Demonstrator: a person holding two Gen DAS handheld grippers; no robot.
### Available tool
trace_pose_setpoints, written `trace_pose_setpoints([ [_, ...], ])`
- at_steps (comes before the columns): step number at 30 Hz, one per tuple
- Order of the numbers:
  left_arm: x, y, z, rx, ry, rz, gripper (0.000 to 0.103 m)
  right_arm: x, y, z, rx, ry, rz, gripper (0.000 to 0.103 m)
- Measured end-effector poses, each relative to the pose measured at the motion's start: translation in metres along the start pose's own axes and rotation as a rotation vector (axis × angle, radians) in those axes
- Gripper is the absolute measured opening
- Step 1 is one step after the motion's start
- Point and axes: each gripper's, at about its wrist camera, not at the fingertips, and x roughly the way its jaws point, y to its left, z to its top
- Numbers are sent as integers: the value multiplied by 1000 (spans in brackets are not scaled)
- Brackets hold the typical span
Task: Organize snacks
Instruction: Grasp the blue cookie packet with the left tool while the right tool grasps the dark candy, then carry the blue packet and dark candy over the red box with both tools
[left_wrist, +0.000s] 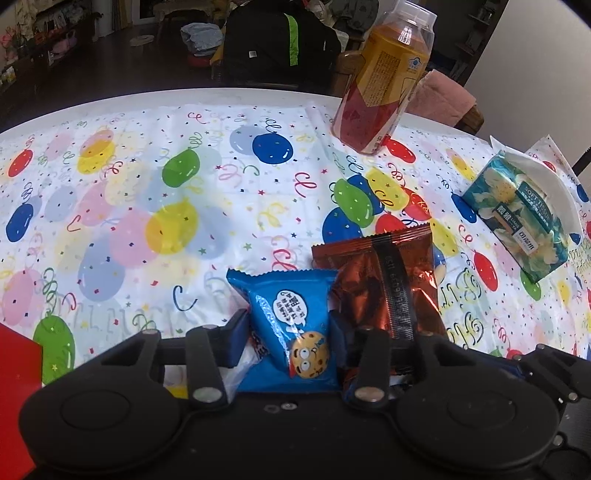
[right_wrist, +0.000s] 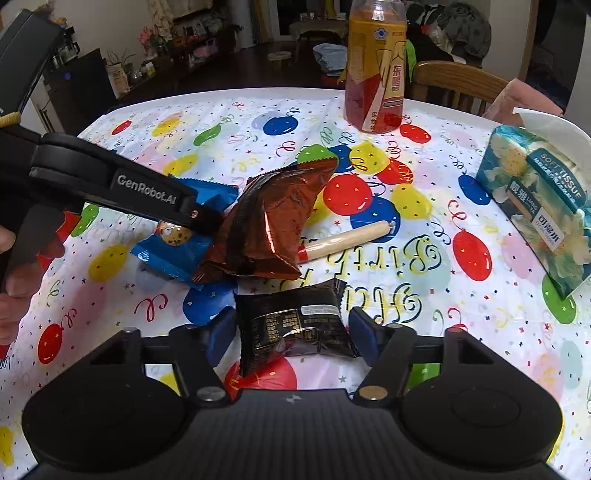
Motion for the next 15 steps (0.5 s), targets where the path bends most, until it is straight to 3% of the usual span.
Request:
trace_pose_setpoints([
  [7, -9, 2, -7, 18, 1, 9, 32, -10, 1, -4, 8, -2, -4, 53],
  [15, -35, 7, -22, 2, -4, -6, 32, -32, 9, -15, 5, -10, -11, 52],
])
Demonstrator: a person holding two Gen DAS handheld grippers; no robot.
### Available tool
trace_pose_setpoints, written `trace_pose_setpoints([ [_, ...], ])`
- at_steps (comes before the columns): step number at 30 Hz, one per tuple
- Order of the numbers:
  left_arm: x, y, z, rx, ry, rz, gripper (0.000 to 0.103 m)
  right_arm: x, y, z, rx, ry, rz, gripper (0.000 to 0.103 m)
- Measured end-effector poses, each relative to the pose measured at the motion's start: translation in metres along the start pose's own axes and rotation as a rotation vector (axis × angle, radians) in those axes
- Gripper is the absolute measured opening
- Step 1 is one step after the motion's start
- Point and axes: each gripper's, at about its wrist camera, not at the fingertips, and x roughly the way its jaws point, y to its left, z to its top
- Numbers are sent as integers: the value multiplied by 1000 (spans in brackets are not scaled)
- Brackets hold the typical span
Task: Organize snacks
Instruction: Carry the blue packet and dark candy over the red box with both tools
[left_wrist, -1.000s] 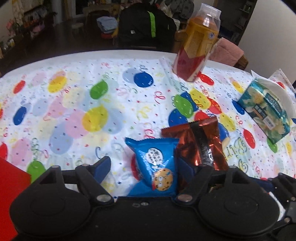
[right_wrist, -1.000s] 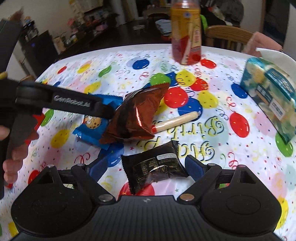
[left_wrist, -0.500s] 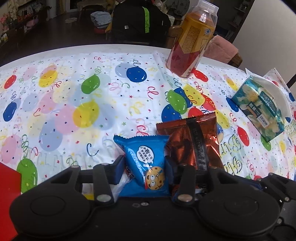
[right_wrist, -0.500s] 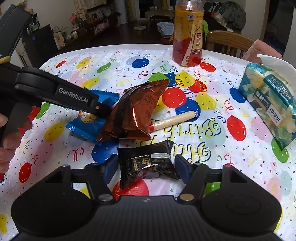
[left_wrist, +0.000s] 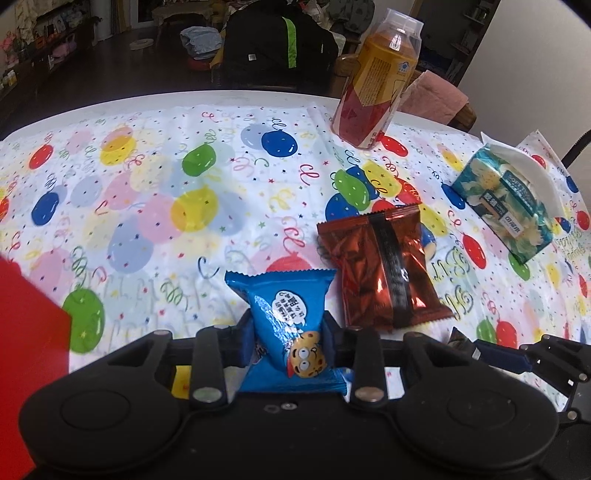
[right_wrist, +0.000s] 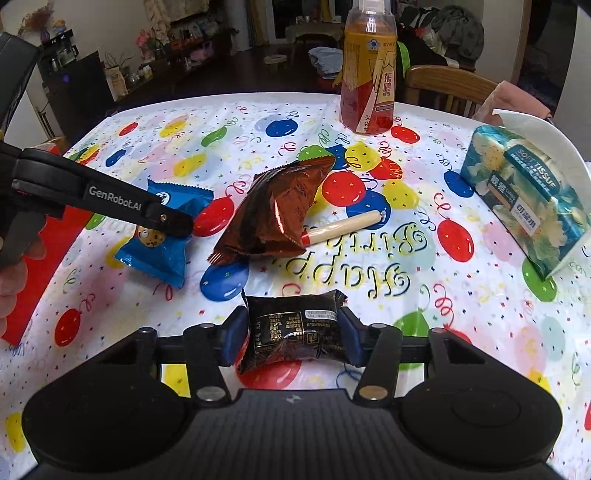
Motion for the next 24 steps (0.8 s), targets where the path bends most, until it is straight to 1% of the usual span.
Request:
trace_pose_setpoints([
  [5, -19, 3, -11, -33, 15, -37, 32, -22, 9, -6, -18, -16, 18, 52],
  [12, -49, 9, -27, -42, 18, -68, 32, -58, 30, -10, -62, -44, 36, 52],
  [16, -69, 17, -35, -46, 7, -88, 32, -76, 47, -9, -88, -63, 51, 52],
  [24, -107, 41, -48, -64, -5, -116, 32, -98, 85, -4, -109, -86, 77, 52],
])
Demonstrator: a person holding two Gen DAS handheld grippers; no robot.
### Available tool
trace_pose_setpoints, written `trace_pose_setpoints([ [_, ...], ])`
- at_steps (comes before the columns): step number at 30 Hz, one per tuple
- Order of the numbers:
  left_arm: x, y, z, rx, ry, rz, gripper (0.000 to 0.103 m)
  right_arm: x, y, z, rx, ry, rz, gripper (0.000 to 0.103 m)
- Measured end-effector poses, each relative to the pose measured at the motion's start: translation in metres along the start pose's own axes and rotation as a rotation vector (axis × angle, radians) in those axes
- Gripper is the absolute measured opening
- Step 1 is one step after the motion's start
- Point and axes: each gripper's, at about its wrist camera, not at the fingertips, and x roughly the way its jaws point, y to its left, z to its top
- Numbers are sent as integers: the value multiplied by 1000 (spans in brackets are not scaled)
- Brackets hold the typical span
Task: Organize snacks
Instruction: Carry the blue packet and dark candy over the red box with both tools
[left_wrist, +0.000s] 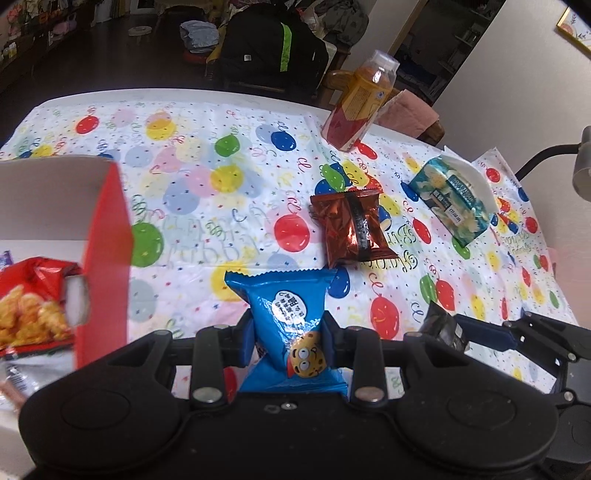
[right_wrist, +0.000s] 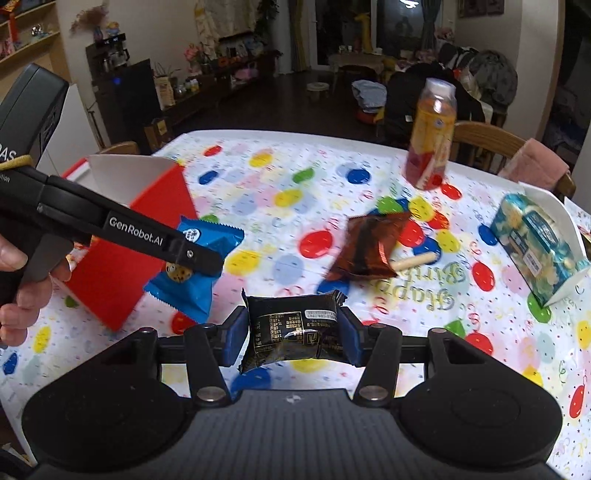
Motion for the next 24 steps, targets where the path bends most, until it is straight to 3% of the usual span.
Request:
trace_pose_setpoints([
  [24, -111, 106, -12, -18, -115, 22, 32, -7, 145, 50, -112, -84, 62, 52],
])
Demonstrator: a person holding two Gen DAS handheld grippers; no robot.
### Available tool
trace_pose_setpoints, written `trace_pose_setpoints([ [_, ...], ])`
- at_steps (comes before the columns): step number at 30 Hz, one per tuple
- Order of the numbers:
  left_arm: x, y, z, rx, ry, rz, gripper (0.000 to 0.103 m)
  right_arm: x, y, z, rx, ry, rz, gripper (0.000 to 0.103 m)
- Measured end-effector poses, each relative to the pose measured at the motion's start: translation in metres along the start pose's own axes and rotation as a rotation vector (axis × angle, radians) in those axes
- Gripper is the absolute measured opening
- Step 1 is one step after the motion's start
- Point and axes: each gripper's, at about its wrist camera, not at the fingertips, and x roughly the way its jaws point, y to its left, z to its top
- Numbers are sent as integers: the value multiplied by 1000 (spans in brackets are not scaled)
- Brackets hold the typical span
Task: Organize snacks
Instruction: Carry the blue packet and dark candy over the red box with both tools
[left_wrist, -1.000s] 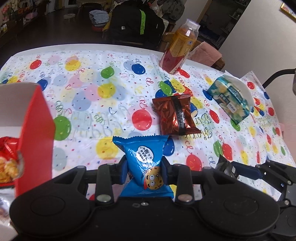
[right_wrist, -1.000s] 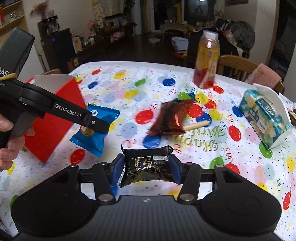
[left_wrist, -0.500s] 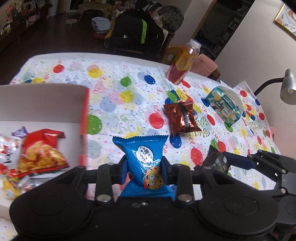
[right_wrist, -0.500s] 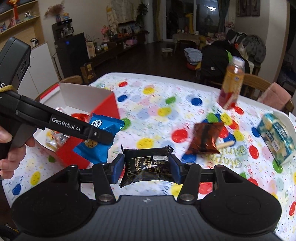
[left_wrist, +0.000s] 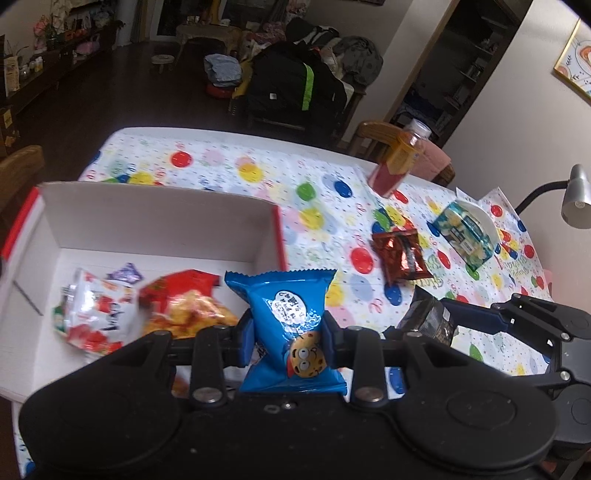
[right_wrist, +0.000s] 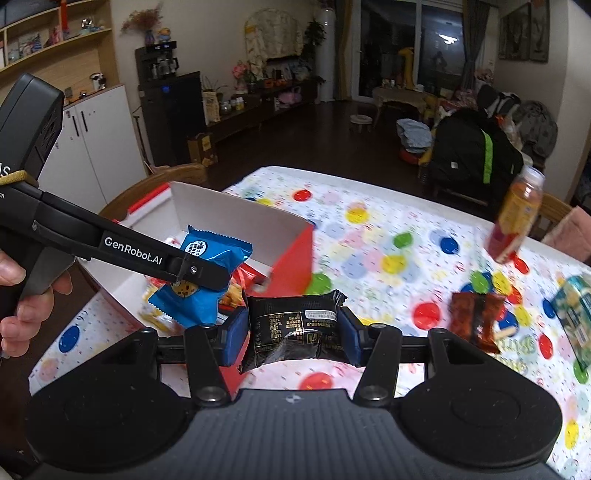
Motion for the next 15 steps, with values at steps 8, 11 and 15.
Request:
trace_pose_setpoints([
  [8, -21, 41, 4, -17, -27, 32, 32, 18, 41, 16, -25, -3, 33, 52],
  [11, -28, 57, 5, -23, -39, 49, 32, 25, 55, 20, -37, 2, 43, 52],
  [15, -33, 80, 6, -36, -43, 80, 32, 40, 70, 25, -51, 20, 47, 52],
])
